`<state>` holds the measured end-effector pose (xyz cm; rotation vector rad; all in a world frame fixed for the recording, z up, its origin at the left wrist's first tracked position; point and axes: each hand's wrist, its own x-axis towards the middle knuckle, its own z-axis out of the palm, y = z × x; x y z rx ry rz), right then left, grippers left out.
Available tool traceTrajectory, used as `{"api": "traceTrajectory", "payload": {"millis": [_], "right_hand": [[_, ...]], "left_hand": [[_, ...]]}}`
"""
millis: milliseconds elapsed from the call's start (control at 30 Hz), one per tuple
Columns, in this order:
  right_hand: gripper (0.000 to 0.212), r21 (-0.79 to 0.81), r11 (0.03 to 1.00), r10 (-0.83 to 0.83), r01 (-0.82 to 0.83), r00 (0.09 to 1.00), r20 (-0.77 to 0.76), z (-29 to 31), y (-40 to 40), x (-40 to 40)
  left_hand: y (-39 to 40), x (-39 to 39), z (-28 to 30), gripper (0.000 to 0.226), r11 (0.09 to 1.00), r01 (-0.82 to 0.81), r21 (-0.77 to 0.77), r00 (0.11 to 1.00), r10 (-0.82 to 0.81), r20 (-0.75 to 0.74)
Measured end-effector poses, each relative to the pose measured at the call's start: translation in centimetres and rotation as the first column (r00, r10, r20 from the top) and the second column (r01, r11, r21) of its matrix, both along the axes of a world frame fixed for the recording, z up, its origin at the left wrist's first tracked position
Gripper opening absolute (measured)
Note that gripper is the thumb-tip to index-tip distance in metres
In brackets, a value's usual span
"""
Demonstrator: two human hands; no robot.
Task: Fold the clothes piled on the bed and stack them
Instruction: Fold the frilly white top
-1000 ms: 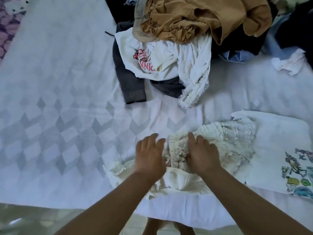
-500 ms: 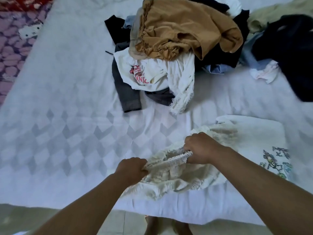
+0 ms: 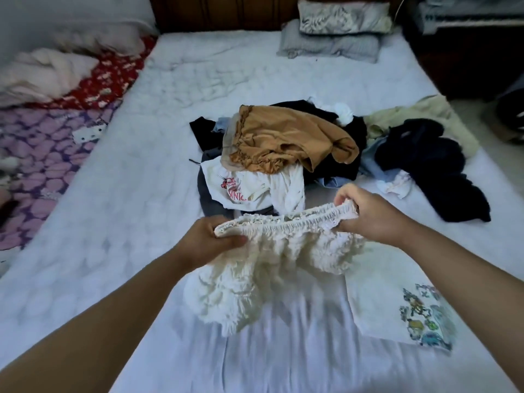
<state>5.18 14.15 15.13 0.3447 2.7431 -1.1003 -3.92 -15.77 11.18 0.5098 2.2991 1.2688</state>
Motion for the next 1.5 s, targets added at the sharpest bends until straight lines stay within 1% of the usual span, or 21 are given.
{"api": "traceTrajectory", "payload": {"millis": [67,133,233,300,400,433,467,533,567,633,667,733,800,833,900,967,1167,1267,1333,1433,1500], "right_hand": [[0.041,-0.041,0.997,-0.06,0.058,0.997,-0.039,1.8,-0.1,0.0],[0.031,-0.012,0.996,-0.085,0.084,0.992,-0.091,3.2,-0.4,-0.1],[0.03,0.014,0.977,-0.2,0.214,0.933,-0.299,4.8,-1.5,-0.3],[0.021,0.0,0.967,-0.238,0.256,0.897,-0.373,5.3,-2.8,-0.3],[0.017,0.041,0.976,-0.197,0.212,0.951,-0.24,5.1,-3.8,0.1],[0.017,0.017,0.978,-0.199,0.206,0.964,-0.178,4.7,-3.8,0.2],[0.017,-0.026,0.979,-0.206,0.204,0.971,-0.125,4.9,-3.8,0.5],[0.017,-0.22,0.951,-0.242,0.217,0.966,-0.091,5.2,-4.0,0.9],[0.02,-0.328,0.916,-0.269,0.232,0.961,-0.071,5.5,-4.2,1.1],[0.024,-0.491,0.827,-0.312,0.273,0.95,0.003,6.0,-4.4,1.2],[0.031,-0.534,0.788,-0.34,0.307,0.94,0.038,6.4,-4.6,1.1],[0.061,-0.552,0.728,-0.419,0.405,0.901,0.109,6.6,-5.2,0.9],[0.047,-0.551,0.686,-0.498,0.475,0.859,0.121,6.8,-6.7,0.8],[0.038,-0.555,0.669,-0.541,0.495,0.836,0.095,6.6,-7.5,0.6],[0.032,-0.554,0.647,-0.592,0.524,0.803,0.067,6.4,-9.4,0.2],[0.023,-0.544,0.684,-0.577,0.486,0.817,0.003,6.1,-11.1,-0.2],[0.029,-0.466,0.88,-0.18,0.094,0.973,-0.143,6.7,-15.4,-0.1],[0.037,-0.475,0.88,-0.064,0.016,0.994,-0.085,6.7,-14.7,0.5],[0.041,-0.467,0.884,-0.093,0.021,0.987,-0.132,6.6,-14.0,0.8],[0.025,-0.383,0.907,-0.29,0.173,0.917,-0.273,6.3,-12.4,0.7],[0.055,-0.337,0.925,-0.277,0.174,0.917,-0.288,6.2,-11.3,0.6]], "left_hand": [[0.1,-0.9,2.6,0.013,1.0,0.01,0.026,0.994,-0.008,-0.109],[0.0,-1.6,4.8,0.012,0.999,-0.023,0.03,0.972,0.029,-0.234],[0.1,-2.0,6.6,0.015,0.985,-0.164,0.055,0.918,0.173,-0.356],[0.0,-1.6,6.9,0.018,0.981,-0.182,0.065,0.898,0.193,-0.396],[-0.5,-1.0,6.9,0.019,0.958,-0.058,-0.28,0.853,-0.098,-0.513],[-0.9,-1.0,6.9,0.022,0.946,-0.041,-0.321,0.86,-0.13,-0.493],[-1.3,-0.9,7.0,0.025,0.963,-0.026,-0.268,0.901,-0.094,-0.424],[-2.0,-0.5,7.8,0.024,0.998,-0.029,0.047,0.986,0.036,-0.161],[-2.4,-0.4,8.0,0.022,0.978,-0.063,0.197,0.996,0.073,-0.044],[-2.9,-0.4,8.7,0.02,0.931,-0.128,0.342,0.99,0.097,0.106],[-2.8,-0.5,9.0,0.02,0.93,-0.154,0.335,0.985,0.118,0.127],[-2.3,-0.9,9.4,0.014,0.966,-0.223,0.134,0.974,0.224,0.005],[-1.6,-1.0,9.6,0.009,0.944,-0.305,-0.128,0.946,0.284,-0.158],[-1.1,-0.9,9.6,0.011,0.928,-0.336,-0.162,0.937,0.311,-0.16],[-0.1,-0.4,9.7,0.015,0.926,-0.367,-0.09,0.93,0.363,-0.057],[1.2,0.4,9.7,0.017,0.924,-0.381,0.024,0.923,0.379,0.066],[3.4,3.6,11.0,0.058,0.88,-0.247,0.405,0.963,0.177,0.201],[2.2,3.3,10.7,0.028,0.841,-0.247,0.481,0.967,0.182,0.179],[1.5,2.8,10.4,0.027,0.831,-0.286,0.477,0.955,0.209,0.209],[0.9,2.2,10.5,0.033,0.86,-0.191,0.474,0.979,0.131,0.157],[0.6,2.2,11.2,0.033,0.882,-0.112,0.457,0.989,0.052,0.141]]}}
